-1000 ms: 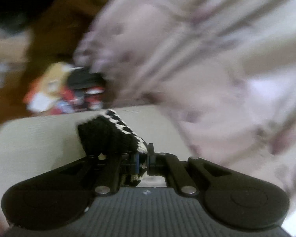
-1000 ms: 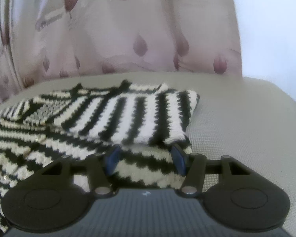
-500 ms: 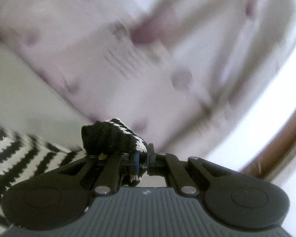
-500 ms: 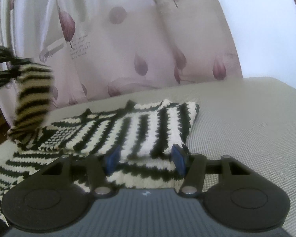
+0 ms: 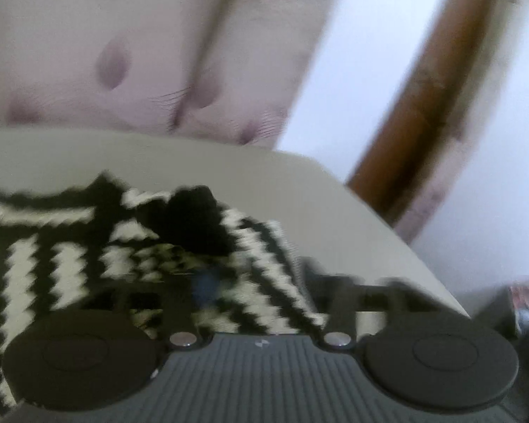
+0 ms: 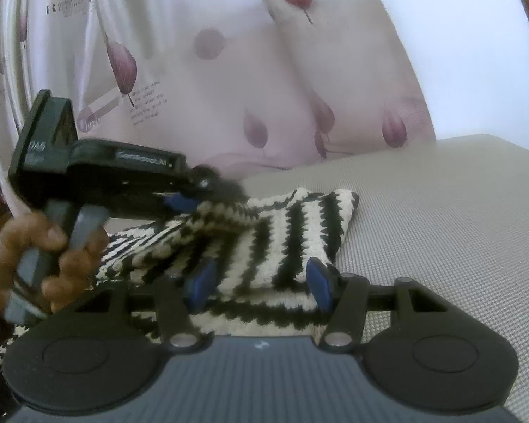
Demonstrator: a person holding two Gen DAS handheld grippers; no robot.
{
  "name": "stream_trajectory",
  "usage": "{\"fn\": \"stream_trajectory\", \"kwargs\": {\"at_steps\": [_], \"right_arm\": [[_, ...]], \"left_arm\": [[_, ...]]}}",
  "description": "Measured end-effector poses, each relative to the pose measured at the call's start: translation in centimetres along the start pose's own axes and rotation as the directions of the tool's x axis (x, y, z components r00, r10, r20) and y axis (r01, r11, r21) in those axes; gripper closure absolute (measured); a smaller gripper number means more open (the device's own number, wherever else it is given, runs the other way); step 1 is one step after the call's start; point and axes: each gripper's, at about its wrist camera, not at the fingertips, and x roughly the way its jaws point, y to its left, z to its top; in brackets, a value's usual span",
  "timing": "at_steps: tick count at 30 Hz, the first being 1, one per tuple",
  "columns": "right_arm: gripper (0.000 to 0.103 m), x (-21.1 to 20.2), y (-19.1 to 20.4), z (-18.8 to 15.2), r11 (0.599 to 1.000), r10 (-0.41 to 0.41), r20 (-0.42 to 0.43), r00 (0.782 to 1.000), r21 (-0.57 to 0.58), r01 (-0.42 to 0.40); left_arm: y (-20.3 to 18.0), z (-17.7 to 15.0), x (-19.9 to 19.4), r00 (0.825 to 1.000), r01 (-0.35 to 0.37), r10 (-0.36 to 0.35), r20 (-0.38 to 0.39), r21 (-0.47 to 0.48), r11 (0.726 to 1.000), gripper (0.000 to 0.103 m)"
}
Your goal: Fold small clothes
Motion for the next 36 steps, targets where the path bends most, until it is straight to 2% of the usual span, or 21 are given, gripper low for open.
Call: {"fn": "stream_trajectory", "kwargs": {"at_steps": [1, 2, 5, 8, 10, 12, 14, 16, 19, 20, 22, 23, 24, 25, 26, 28, 29, 31, 33, 36], "right_arm": [[0.047, 0.0, 0.0, 0.0, 1.000, -0.001, 0.003, 1.000, 0.004, 0.001], [0.047, -0.1, -0.1, 0.0, 1.000, 0.000, 0.004, 1.000, 0.005, 0.000], [0.047, 0.0, 0.0, -0.1, 1.000, -0.005, 0.004, 1.000, 0.002, 0.005], [0.047, -0.2, 0.0, -0.1, 1.000, -0.002, 0.007, 1.000, -0.006, 0.002], [0.047, -0.2, 0.0, 0.1, 1.000, 0.000, -0.004, 1.000, -0.005, 0.000], [0.047, -0.3, 0.1, 0.8, 1.000, -0.001, -0.017, 1.000, -0.001, 0.001], [0.047, -0.2, 0.4, 2.0, 1.000, 0.005, -0.021, 1.000, -0.017, -0.005], [0.047, 0.6, 0.8, 3.4, 0.999, 0.002, -0.030, 1.000, -0.046, -0.003], [0.047, 3.9, 0.8, 5.4, 0.998, -0.001, -0.092, 0.996, -0.067, -0.005], [0.047, 5.5, 0.9, 5.8, 0.996, -0.028, -0.114, 0.993, -0.089, 0.018], [0.047, 8.6, 0.5, 6.2, 0.994, -0.071, -0.171, 0.983, -0.095, 0.055], [0.048, 9.9, 0.3, 6.1, 0.995, -0.067, -0.196, 0.978, -0.083, 0.052], [0.061, 11.3, 0.2, 5.9, 0.996, -0.064, -0.227, 0.972, -0.077, 0.047], [0.083, 12.7, 0.3, 5.7, 0.995, -0.074, -0.258, 0.963, -0.090, 0.052], [0.087, 13.3, 0.6, 5.4, 0.992, -0.090, -0.270, 0.959, -0.112, 0.061], [0.094, 12.8, 1.6, 5.6, 0.989, -0.075, -0.210, 0.975, -0.143, 0.045], [0.094, 11.6, 2.0, 6.0, 0.988, -0.056, -0.143, 0.988, -0.153, 0.034], [0.095, 9.6, 2.3, 6.7, 0.982, -0.085, -0.037, 0.996, -0.174, 0.078], [0.095, 9.5, 1.4, 6.3, 0.976, -0.136, -0.041, 0.990, -0.175, 0.127], [0.094, 11.1, 0.6, 4.6, 0.967, -0.181, -0.126, 0.975, -0.203, 0.154]], "left_arm": [[-0.6, -0.4, -0.4, 0.999, 0.038, -0.039, 0.025, 0.031, 0.999, 0.006], [-1.2, -0.6, -0.8, 0.996, 0.074, -0.078, 0.048, 0.076, 0.994, 0.001], [-2.7, -1.3, -1.7, 0.993, 0.081, -0.095, 0.072, 0.173, 0.982, 0.000], [-2.1, -1.6, -2.9, 0.992, 0.070, -0.084, 0.099, 0.143, 0.987, 0.000], [-1.0, -1.4, -4.6, 0.989, 0.021, -0.036, 0.141, 0.105, 0.994, 0.000], [1.0, -2.1, -7.2, 0.983, -0.035, 0.029, 0.182, 0.026, 0.999, 0.000], [3.6, -3.3, -10.4, 0.970, -0.096, 0.110, 0.216, -0.072, 0.993, 0.000], [6.6, -4.8, -13.3, 0.948, -0.166, 0.206, 0.242, -0.174, 0.971, 0.002], [11.1, -6.9, -16.4, 0.923, -0.247, 0.318, 0.218, -0.301, 0.921, 0.008], [12.2, -7.7, -17.1, 0.911, -0.272, 0.353, 0.212, -0.333, 0.903, 0.009], [13.6, -8.9, -18.0, 0.896, -0.301, 0.394, 0.205, -0.372, 0.878, 0.009], [14.1, -9.4, -18.3, 0.889, -0.310, 0.408, 0.207, -0.384, 0.870, 0.009], [14.3, -9.6, -18.5, 0.887, -0.297, 0.407, 0.218, -0.403, 0.865, 0.009], [14.4, -9.6, -18.8, 0.885, -0.284, 0.403, 0.232, -0.416, 0.864, 0.009], [14.2, -9.5, -18.9, 0.879, -0.301, 0.418, 0.231, -0.412, 0.860, 0.008], [14.1, -9.4, -18.7, 0.877, -0.318, 0.426, 0.221, -0.397, 0.861, 0.008], [14.1, -9.2, -18.5, 0.878, -0.317, 0.423, 0.225, -0.390, 0.864, 0.007], [14.0, -9.3, -18.5, 0.876, -0.316, 0.426, 0.224, -0.401, 0.860, 0.006], [13.9, -9.5, -18.9, 0.876, -0.308, 0.428, 0.224, -0.423, 0.852, 0.006], [14.3, -9.8, -19.1, 0.868, -0.308, 0.439, 0.232, -0.443, 0.842, 0.006]]}}
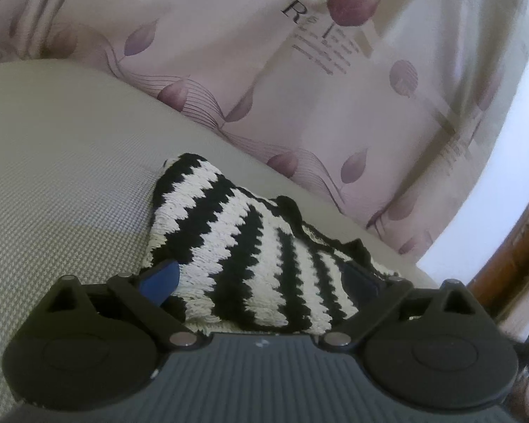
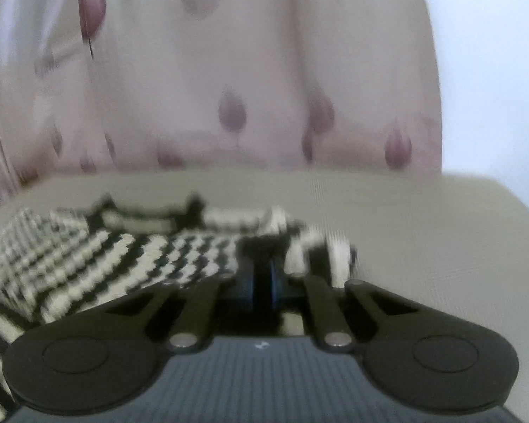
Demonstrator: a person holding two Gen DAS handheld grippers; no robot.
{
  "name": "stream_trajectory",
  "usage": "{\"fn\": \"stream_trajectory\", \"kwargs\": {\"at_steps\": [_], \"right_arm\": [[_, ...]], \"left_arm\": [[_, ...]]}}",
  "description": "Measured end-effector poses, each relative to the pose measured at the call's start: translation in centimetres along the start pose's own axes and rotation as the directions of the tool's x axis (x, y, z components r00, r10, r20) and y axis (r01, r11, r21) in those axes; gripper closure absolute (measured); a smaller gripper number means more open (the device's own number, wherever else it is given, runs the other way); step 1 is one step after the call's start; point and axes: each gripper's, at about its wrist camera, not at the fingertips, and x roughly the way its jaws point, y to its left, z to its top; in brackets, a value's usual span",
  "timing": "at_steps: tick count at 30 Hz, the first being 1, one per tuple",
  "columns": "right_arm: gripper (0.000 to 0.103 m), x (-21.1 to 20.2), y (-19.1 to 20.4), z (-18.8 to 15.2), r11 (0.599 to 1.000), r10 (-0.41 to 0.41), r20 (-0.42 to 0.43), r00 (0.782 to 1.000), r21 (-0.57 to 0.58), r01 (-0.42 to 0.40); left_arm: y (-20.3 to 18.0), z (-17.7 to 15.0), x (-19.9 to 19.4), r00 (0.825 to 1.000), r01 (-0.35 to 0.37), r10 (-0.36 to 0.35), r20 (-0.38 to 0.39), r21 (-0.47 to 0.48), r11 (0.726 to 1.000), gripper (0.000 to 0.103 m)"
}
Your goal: Fold small clothes
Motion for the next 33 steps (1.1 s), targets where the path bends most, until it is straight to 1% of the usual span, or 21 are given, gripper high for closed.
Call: {"fn": "stream_trajectory", "kwargs": {"at_steps": [2, 4, 9, 10, 11, 12, 13, 14, 15, 16, 17, 18, 19, 20, 21, 22, 25, 26, 28, 31, 33], "right_arm": [[0.094, 1.0, 0.0, -0.7, 1.000, 0.008, -0.030, 1.000, 0.015, -0.008], [0.094, 1.4, -0.3, -0.6, 0.999, 0.005, -0.033, 0.999, 0.037, -0.004], [0.090, 2.2, -0.3, -0.5, 0.999, 0.011, -0.068, 0.998, 0.038, -0.009], [0.087, 2.3, -0.5, -0.5, 0.999, 0.005, -0.070, 0.998, 0.048, -0.001], [0.086, 2.3, -0.7, -0.4, 0.998, 0.005, -0.071, 0.997, 0.058, -0.001], [0.084, 2.3, -1.0, -0.2, 0.997, 0.017, -0.071, 0.997, 0.076, -0.011], [0.079, 1.9, -1.3, 0.1, 0.995, 0.022, -0.072, 0.997, 0.101, -0.015], [0.078, 0.7, -1.7, 0.3, 0.991, 0.018, -0.068, 0.997, 0.131, -0.009], [0.078, -0.8, -2.0, 0.5, 0.986, 0.020, -0.029, 0.999, 0.166, -0.015], [0.078, -2.9, -2.2, 0.4, 0.980, 0.035, 0.033, 0.999, 0.197, -0.040], [0.077, -5.0, -2.4, 0.1, 0.975, 0.060, 0.079, 0.995, 0.211, -0.076], [0.073, -7.0, -2.3, -0.4, 0.972, 0.086, 0.096, 0.992, 0.209, -0.104], [0.066, -8.7, -2.1, -1.0, 0.973, 0.099, 0.094, 0.991, 0.198, -0.116], [0.063, -10.2, -1.9, -1.8, 0.975, 0.111, 0.087, 0.990, 0.185, -0.125], [0.057, -11.7, -1.6, -2.9, 0.976, 0.127, 0.077, 0.989, 0.171, -0.138], [0.054, -13.0, -1.3, -3.9, 0.976, 0.140, 0.065, 0.988, 0.161, -0.149], [0.054, -16.5, -0.4, -7.1, 0.979, 0.143, 0.038, 0.989, 0.143, -0.148], [0.054, -17.4, -0.2, -8.0, 0.980, 0.136, 0.030, 0.990, 0.144, -0.139], [0.053, -18.8, -0.2, -9.4, 0.979, 0.118, 0.026, 0.993, 0.164, -0.121], [0.051, -20.4, -0.5, -10.3, 0.969, 0.111, 0.042, 0.993, 0.215, -0.118], [0.051, -21.4, -0.6, -10.4, 0.968, 0.095, 0.060, 0.994, 0.228, -0.106]], "left_arm": [[0.1, 0.1, -0.1, 1.000, -0.005, 0.005, 0.003, -0.002, 1.000, 0.006], [0.2, 0.1, -0.2, 1.000, -0.020, 0.020, 0.012, -0.004, 1.000, 0.006], [0.3, 0.2, -0.8, 0.995, -0.085, 0.086, 0.045, -0.019, 0.996, 0.007], [0.7, 0.3, -1.3, 0.990, -0.122, 0.124, 0.060, -0.042, 0.992, 0.003], [1.4, 0.5, -1.6, 0.982, -0.167, 0.174, 0.067, -0.101, 0.981, 0.002], [2.6, 0.9, -1.9, 0.983, -0.160, 0.173, 0.062, -0.170, 0.972, 0.002], [4.0, 1.3, -2.4, 0.987, -0.133, 0.152, 0.060, -0.248, 0.960, 0.009], [5.2, 1.9, -3.3, 0.989, -0.110, 0.136, 0.064, -0.310, 0.944, 0.013], [6.0, 2.7, -4.5, 0.988, -0.109, 0.138, 0.067, -0.333, 0.937, 0.013], [6.5, 3.5, -6.0, 0.986, -0.115, 0.146, 0.078, -0.310, 0.944, 0.013], [6.6, 4.3, -7.6, 0.983, -0.130, 0.158, 0.091, -0.260, 0.957, 0.011], [6.5, 4.8, -8.8, 0.982, -0.140, 0.162, 0.092, -0.206, 0.968, 0.010], [6.3, 5.3, -9.9, 0.985, -0.145, 0.156, 0.074, -0.138, 0.980, 0.009], [6.1, 5.6, -10.7, 0.990, -0.137, 0.139, 0.025, -0.060, 0.989, 0.009], [5.6, 5.5, -11.3, 0.992, -0.123, 0.123, -0.024, 0.001, 0.992, 0.009], [5.3, 5.2, -11.7, 0.992, -0.109, 0.112, -0.056, 0.050, 0.993, 0.009], [4.2, 3.4, -12.8, 0.994, -0.064, 0.077, -0.076, 0.164, 0.984, 0.010], [3.4, 3.0, -12.7, 0.995, -0.061, 0.078, -0.068, 0.218, 0.974, 0.013], [1.5, 2.2, -11.6, 0.994, -0.070, 0.094, -0.052, 0.352, 0.933, 0.015], [-0.5, 0.9, -8.4, 0.986, -0.090, 0.148, -0.072, 0.518, 0.851, 0.026], [-1.0, 0.1, -6.3, 0.978, -0.101, 0.192, -0.085, 0.611, 0.785, 0.026]]}}
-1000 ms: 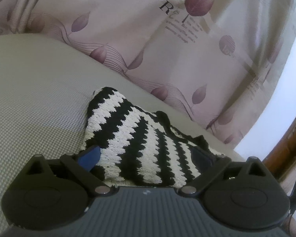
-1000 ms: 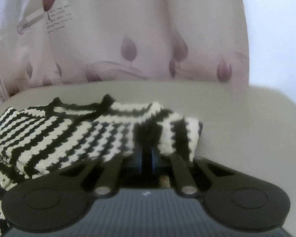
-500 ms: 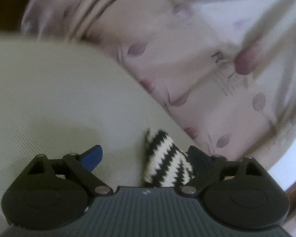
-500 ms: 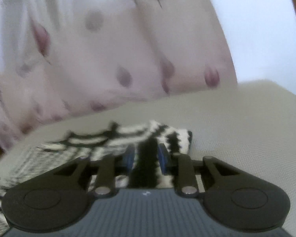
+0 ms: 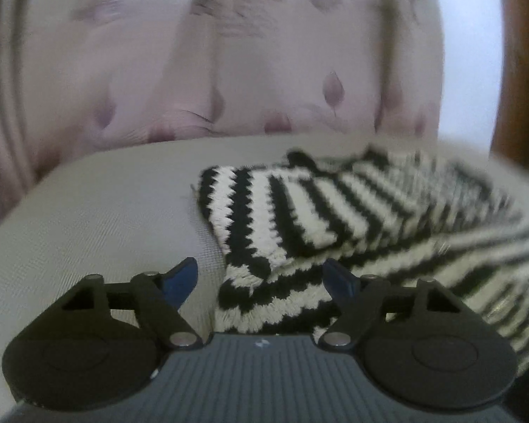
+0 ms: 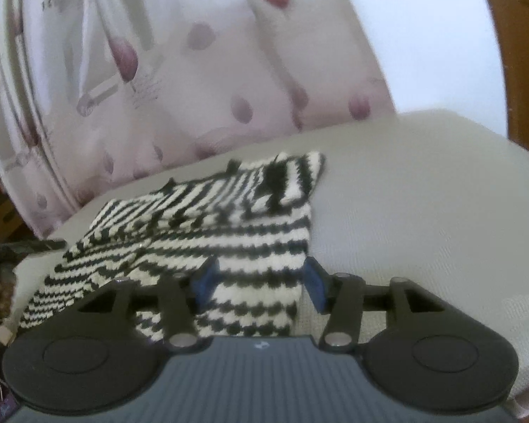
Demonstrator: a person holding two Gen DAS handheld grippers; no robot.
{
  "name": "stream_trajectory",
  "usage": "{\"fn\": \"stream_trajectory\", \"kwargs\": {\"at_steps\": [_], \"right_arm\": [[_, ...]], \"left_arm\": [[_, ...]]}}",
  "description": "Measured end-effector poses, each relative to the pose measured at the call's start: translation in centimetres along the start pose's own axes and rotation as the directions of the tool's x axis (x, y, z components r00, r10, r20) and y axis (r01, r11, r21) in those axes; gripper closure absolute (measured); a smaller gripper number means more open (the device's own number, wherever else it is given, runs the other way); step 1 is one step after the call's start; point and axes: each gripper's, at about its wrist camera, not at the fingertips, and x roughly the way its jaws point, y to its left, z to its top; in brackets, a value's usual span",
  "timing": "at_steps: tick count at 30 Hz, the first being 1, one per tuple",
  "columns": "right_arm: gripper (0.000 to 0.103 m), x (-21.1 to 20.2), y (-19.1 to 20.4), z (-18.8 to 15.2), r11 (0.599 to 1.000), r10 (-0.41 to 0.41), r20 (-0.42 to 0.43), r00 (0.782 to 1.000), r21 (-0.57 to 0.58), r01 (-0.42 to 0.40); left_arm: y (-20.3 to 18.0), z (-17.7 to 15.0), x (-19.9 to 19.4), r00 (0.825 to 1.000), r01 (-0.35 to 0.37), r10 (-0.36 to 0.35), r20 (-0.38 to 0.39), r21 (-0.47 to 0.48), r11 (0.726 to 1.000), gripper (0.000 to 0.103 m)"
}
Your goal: Fold small clothes
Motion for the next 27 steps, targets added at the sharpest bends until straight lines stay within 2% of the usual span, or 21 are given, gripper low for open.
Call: {"fn": "stream_trajectory", "kwargs": {"at_steps": [3, 5, 6, 9, 11, 12, 14, 15, 16, 17, 21, 23, 27], "right_arm": [[0.050, -0.9, -0.1, 0.2, 1.000, 0.000, 0.019, 1.000, 0.019, 0.000], [0.050, -1.1, -0.2, 0.1, 1.000, -0.002, 0.019, 1.000, 0.027, 0.001], [0.050, -1.0, -0.1, 0.0, 1.000, -0.001, 0.014, 1.000, 0.029, 0.001], [0.050, -0.9, 0.3, -0.4, 1.000, -0.001, 0.009, 1.000, 0.018, 0.001], [0.050, -0.8, 0.6, -0.6, 1.000, 0.011, 0.010, 1.000, 0.017, -0.011], [0.050, -0.6, 0.6, -0.8, 1.000, 0.019, 0.008, 1.000, 0.023, -0.019], [0.050, -0.2, 0.6, -1.0, 0.999, 0.025, -0.001, 1.000, 0.034, -0.025], [0.050, 0.2, 0.6, -1.1, 0.999, 0.026, -0.009, 1.000, 0.038, -0.025], [0.050, 0.4, 0.6, -1.2, 0.999, 0.021, -0.016, 1.000, 0.043, -0.021], [0.050, 0.4, 0.6, -1.3, 0.999, 0.017, -0.018, 1.000, 0.049, -0.016], [0.047, -0.8, 0.5, -1.4, 0.998, 0.012, 0.001, 1.000, 0.061, -0.012], [0.038, -1.5, 0.1, -1.8, 0.997, 0.005, -0.006, 1.000, 0.073, -0.005], [0.036, -2.5, -0.1, -2.8, 0.998, 0.006, -0.045, 0.999, 0.068, -0.003]], "left_arm": [[-0.2, -0.4, 2.7, 0.999, -0.021, 0.023, -0.039, 0.050, 0.999, 0.032], [0.4, -0.4, 3.7, 0.996, -0.080, 0.081, -0.048, 0.033, 0.996, 0.063], [1.0, -0.5, 3.8, 0.991, -0.123, 0.122, -0.053, -0.004, 0.992, 0.067], [3.9, -1.7, 3.0, 0.982, -0.183, 0.170, -0.079, -0.203, 0.962, 0.067], [4.6, -2.7, 2.0, 0.977, -0.209, 0.193, -0.087, -0.247, 0.946, 0.067], [4.8, -3.2, 1.5, 0.981, -0.189, 0.174, -0.080, -0.256, 0.948, 0.067], [4.6, -3.7, 1.0, 0.986, -0.168, 0.159, -0.057, -0.224, 0.960, 0.066], [4.5, -3.8, 0.9, 0.988, -0.156, 0.148, -0.051, -0.212, 0.965, 0.061], [4.7, -3.9, 0.7, 0.989, -0.144, 0.137, -0.049, -0.219, 0.965, 0.047], [4.8, -3.8, 0.4, 0.991, -0.136, 0.127, -0.053, -0.239, 0.961, 0.038], [5.6, -5.0, -2.3, 0.995, -0.093, 0.080, -0.054, -0.324, 0.941, 0.027], [5.7, -5.7, -3.3, 0.997, -0.027, 0.001, -0.074, -0.360, 0.933, 0.023], [5.7, -8.0, -6.9, 0.988, 0.101, -0.137, -0.069, -0.385, 0.918, 0.017]]}}
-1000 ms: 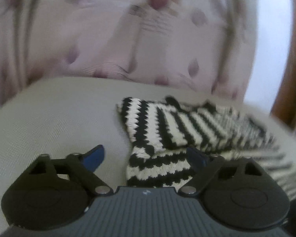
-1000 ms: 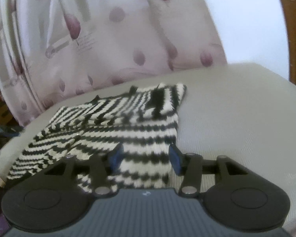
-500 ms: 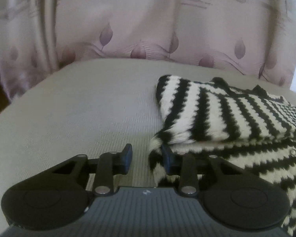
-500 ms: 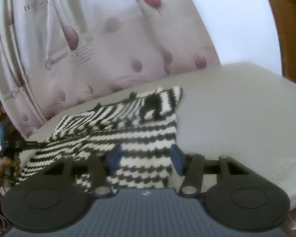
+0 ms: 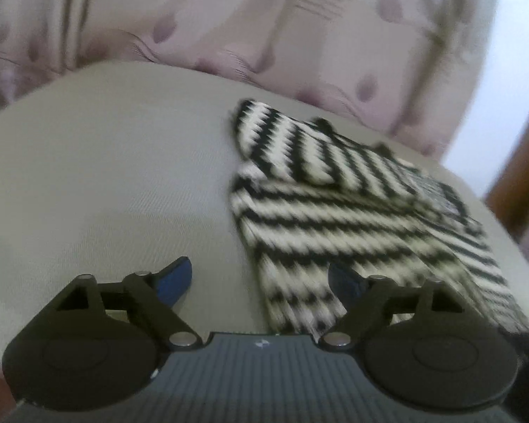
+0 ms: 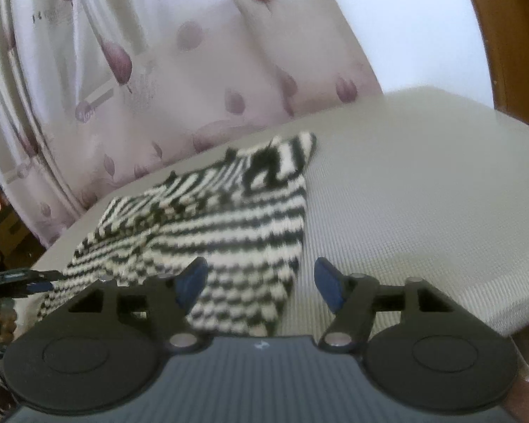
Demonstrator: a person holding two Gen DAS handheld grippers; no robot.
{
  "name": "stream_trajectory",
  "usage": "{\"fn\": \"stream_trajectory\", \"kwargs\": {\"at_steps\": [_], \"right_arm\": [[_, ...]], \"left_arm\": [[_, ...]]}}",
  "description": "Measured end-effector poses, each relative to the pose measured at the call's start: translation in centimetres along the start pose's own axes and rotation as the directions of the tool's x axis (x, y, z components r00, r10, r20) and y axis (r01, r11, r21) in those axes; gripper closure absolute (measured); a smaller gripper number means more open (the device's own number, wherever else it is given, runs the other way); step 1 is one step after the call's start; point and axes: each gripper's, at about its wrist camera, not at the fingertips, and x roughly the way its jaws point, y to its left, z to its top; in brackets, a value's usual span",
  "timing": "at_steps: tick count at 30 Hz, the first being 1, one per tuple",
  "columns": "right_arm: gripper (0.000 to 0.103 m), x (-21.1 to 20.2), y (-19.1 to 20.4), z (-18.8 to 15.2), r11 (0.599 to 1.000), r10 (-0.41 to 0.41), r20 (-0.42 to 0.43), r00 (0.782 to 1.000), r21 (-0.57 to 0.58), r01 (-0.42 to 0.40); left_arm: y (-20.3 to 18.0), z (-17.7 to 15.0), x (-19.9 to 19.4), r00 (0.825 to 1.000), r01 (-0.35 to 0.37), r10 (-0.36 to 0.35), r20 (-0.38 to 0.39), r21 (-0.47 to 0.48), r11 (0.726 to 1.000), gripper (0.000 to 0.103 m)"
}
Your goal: Fold small clothes
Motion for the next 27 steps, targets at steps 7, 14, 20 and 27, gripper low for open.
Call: {"fn": "stream_trajectory", "kwargs": {"at_steps": [7, 14, 20, 27], "right_arm": [[0.042, 0.5, 0.9, -1.7, 1.000, -0.008, -0.052, 0.999, -0.026, 0.006], [0.084, 2.5, 3.1, -3.1, 0.998, 0.032, -0.121, 0.992, -0.046, -0.038], [0.089, -1.4, 0.7, -1.0, 0.999, 0.019, -0.015, 1.000, 0.029, -0.019], [0.086, -2.2, -0.8, -0.4, 0.998, 0.040, -0.088, 0.995, 0.042, -0.036]], "left_arm": [[-0.2, -3.3, -2.8, 0.991, 0.133, -0.134, -0.020, -0.044, 0.990, 0.010], [1.6, -5.0, -1.0, 0.965, 0.210, -0.245, -0.089, -0.290, 0.934, 0.037], [3.1, -4.4, -1.6, 0.955, 0.222, -0.271, -0.122, -0.317, 0.922, 0.094], [2.3, -4.2, -1.8, 0.961, 0.205, -0.236, -0.145, -0.202, 0.958, 0.065]]}}
